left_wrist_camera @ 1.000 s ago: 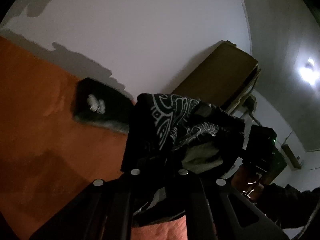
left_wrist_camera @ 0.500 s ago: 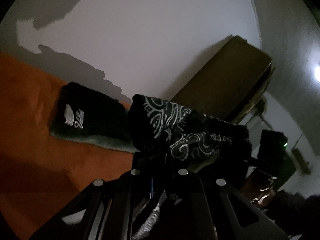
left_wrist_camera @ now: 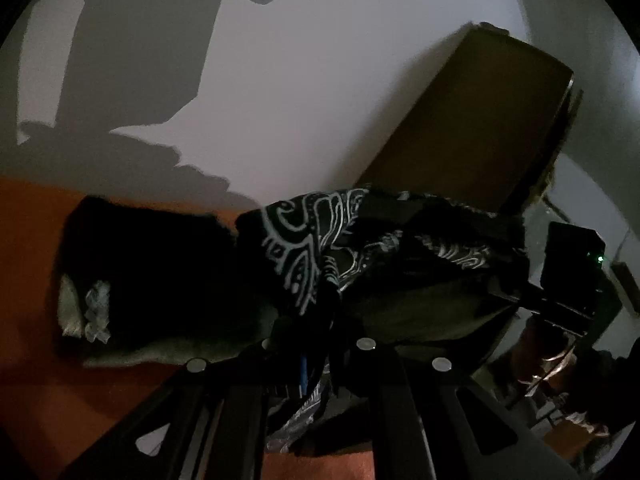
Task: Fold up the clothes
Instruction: 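Carry the black paisley bundle with both grippers toward the folded dark garment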
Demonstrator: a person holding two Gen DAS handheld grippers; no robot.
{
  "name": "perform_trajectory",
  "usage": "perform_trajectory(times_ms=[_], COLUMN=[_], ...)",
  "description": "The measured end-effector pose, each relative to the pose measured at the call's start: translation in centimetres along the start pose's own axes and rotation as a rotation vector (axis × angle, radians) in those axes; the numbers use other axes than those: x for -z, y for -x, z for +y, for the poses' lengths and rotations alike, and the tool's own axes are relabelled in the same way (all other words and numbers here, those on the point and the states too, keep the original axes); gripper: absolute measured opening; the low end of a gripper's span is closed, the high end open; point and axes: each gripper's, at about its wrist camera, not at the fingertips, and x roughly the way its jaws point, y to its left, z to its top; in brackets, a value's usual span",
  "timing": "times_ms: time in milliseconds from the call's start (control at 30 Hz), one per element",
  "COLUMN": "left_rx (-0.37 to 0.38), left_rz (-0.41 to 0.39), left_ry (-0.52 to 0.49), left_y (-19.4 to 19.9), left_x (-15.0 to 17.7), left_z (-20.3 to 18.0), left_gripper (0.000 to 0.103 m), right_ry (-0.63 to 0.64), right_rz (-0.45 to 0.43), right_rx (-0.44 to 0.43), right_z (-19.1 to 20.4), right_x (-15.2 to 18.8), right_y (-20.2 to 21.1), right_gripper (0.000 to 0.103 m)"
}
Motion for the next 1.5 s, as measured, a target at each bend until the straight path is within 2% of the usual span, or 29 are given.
perform_trajectory(times_ms=[67,167,300,400,500,633,733,800,967,1133,1200,1267,1367,1500], left_rx=[0.021,0.051,0.078,0.08,0.032,-0.056,-0.125,-0.145,-0.179,-0.162,-0.097,-0.064,-0.044,-0.031], left_rz=[-0.012,-0.017,-0.014,-0.016,-0.018,-0.025,-0.026,-0.025,-0.005,-0.011,-0.03,-0.061,-0.075,-0.075], left_ry=[-0.004,0.041,0.11,0.165,0.188,0.158,0.102,0.088,0.043,0.033,0.083,0.143,0.186,0.203], left_y=[-0.7,-1.5,-1.3,0.5,3.1,6.2,7.3,7.2,4.6,0.5,-1.8,-4.1,-8.2,-12.6], left_x=[-0.9,-1.6,-2.1,-2.6,-3.8,-6.4,-8.4,-9.2,-10.2,-9.3,-8.1,-6.8,-5.2,-4.0], left_z=[0.1,1.7,5.1,8.4,11.6,14.3,15.9,16.4,14.9,10.5,8.7,7.6,6.8,7.1], left_gripper=[0.008,0.008,0.008,0.008,0.008,0.008,0.008,0.008,0.008,0.008,0.008,0.008,0.008,0.008], right_ry=[0.012,0.042,0.084,0.102,0.089,0.022,-0.046,-0.066,-0.089,-0.095,-0.098,-0.083,-0.064,-0.033], right_rz=[0.012,0.027,0.087,0.133,0.157,0.149,0.111,0.086,0.04,0.021,0.029,0.048,0.074,0.107], right_rx=[0.028,0.028,0.057,0.059,0.024,-0.035,-0.075,-0.087,-0.113,-0.099,-0.082,-0.061,-0.034,-0.012], right_z=[-0.3,0.8,5.0,8.5,10.1,10.8,9.3,8.6,7.3,3.4,1.4,-1.0,-4.5,-8.2], right_x=[-0.6,-1.5,-2.8,-4.1,-6.2,-7.9,-8.2,-8.1,-7.5,-6.8,-6.6,-6.3,-5.9,-5.5], right_y=[0.5,1.1,0.1,-2.4,-6.2,-10.6,-13.8,-15.2,-16.2,-12.1,-10.3,-8.1,-5.9,-5.6], right_gripper=[0.007,0.007,0.007,0.007,0.007,0.007,0.007,0.007,0.007,0.007,0.007,0.007,0.007,0.007])
